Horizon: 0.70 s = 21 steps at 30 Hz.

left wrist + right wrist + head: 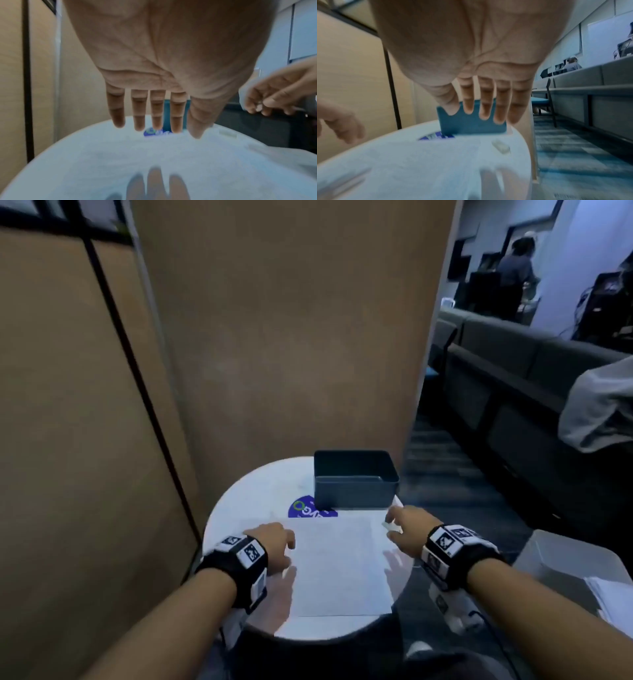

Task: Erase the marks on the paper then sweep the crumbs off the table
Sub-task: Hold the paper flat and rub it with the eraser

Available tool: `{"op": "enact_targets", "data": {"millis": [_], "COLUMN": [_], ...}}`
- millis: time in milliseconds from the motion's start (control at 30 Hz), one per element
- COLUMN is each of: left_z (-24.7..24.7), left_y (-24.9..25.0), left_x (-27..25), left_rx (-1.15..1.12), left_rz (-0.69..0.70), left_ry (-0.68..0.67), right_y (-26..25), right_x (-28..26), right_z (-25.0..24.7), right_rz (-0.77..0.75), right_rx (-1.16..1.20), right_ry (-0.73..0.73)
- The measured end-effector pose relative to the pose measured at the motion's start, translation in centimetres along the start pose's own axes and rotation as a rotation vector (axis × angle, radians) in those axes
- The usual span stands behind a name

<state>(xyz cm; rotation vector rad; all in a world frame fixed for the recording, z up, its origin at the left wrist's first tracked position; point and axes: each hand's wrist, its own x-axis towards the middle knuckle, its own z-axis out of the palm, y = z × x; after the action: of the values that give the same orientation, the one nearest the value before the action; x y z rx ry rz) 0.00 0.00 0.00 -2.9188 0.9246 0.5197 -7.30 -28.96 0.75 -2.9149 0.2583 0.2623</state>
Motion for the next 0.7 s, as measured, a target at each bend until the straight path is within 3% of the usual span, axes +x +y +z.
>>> {"op": "enact_targets", "data": {"millis": [100, 233, 333, 567, 700], "left_z": [2.4, 4.0, 3.8, 4.0, 6.0], "left_y": [-0.7, -1.5, -1.7, -1.9, -0.9], "left_x": [4.6, 8.2, 8.5, 9.4, 7.0], "left_rx": [-0.002, 0.007, -0.019, 0.008, -0.049], "left_rz": [0.002, 0.03, 0.018, 0.039, 0.046], "left_ry": [0.005, -0.103, -0.171, -0.096, -0.163], "right_y": [1.7, 3.2, 2.3, 3.4, 1.4], "right_x": [5.6, 10.9, 10.6, 11.5, 8.9], "right_z": [2.6, 6.7, 7.7, 7.6, 7.7], "right_rz": [0.083, 0.093, 0.105, 0.173, 0.177], "right_rx": [-0.006, 0.026, 0.097, 0.162, 0.12], "right_ry": [0.044, -0.042, -0.07, 0.046, -0.019]}}
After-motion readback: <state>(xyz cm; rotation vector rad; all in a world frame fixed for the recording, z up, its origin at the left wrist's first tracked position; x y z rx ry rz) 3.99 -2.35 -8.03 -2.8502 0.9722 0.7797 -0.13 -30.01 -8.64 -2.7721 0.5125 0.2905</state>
